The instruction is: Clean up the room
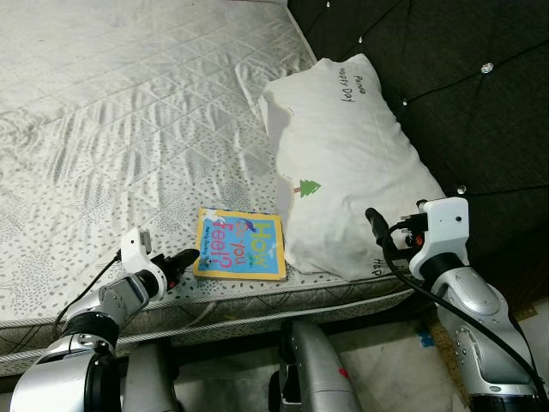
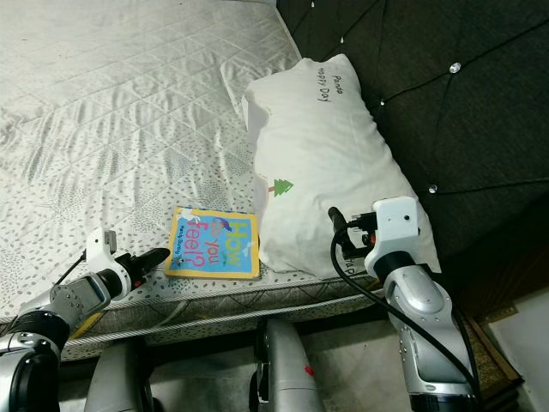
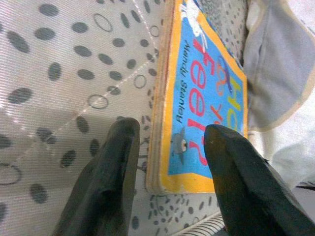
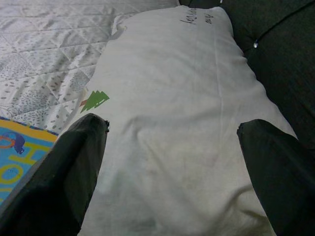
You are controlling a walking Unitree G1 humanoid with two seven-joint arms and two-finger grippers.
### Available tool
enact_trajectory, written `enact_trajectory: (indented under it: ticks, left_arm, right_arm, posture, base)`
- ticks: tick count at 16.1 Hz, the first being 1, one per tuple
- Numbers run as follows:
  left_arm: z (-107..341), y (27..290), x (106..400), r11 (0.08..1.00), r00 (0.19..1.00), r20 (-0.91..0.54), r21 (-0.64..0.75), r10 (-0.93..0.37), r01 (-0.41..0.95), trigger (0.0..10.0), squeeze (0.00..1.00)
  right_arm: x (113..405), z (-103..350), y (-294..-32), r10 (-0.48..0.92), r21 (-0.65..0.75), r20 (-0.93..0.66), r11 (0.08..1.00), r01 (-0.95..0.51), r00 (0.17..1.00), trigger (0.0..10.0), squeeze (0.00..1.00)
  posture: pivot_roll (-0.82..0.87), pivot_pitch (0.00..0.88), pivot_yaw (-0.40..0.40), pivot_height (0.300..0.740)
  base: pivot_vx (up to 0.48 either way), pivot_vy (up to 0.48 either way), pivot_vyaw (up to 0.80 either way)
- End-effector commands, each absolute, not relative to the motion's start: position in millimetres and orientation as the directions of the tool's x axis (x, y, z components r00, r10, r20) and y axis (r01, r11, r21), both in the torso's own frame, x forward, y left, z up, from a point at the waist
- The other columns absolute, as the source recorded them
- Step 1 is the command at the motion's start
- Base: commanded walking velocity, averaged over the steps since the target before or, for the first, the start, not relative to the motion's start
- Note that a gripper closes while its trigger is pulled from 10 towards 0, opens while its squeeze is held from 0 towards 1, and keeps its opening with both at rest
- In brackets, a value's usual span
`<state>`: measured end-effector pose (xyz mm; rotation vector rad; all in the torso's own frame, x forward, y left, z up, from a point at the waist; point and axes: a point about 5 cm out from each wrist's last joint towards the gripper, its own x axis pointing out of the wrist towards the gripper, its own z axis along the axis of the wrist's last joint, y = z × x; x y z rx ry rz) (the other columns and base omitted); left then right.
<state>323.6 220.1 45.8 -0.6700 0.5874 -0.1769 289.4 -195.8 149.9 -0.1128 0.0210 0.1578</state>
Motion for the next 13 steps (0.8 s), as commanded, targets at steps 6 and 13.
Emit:
enact_trajectory:
  ticks: [6,13]
  left_arm:
    - [39.4,206.1,320.0,0.791,0.858,-0.417,-0.612,-0.301,-0.019,10.0,1.00]
    - [34.1,229.2,306.1,0.853,0.887,-0.435,-0.512,-0.155,-0.102,10.0,1.00]
  right_arm:
    - [294.9,145.8,-183.8,0.191,-0.031,-0.027,0.981,-0.192,0.981,10.0,0.00]
    - [296.5,139.0,-173.8,0.190,0.004,-0.021,0.982,-0.190,0.982,10.0,0.00]
  posture:
    - [-0.11,0.138,-0.149,0.576]
    - [-0.07,0.132,-0.124,0.576]
  base:
    - [0.000,0.000,0.00]
    - [0.000,0.000,0.00]
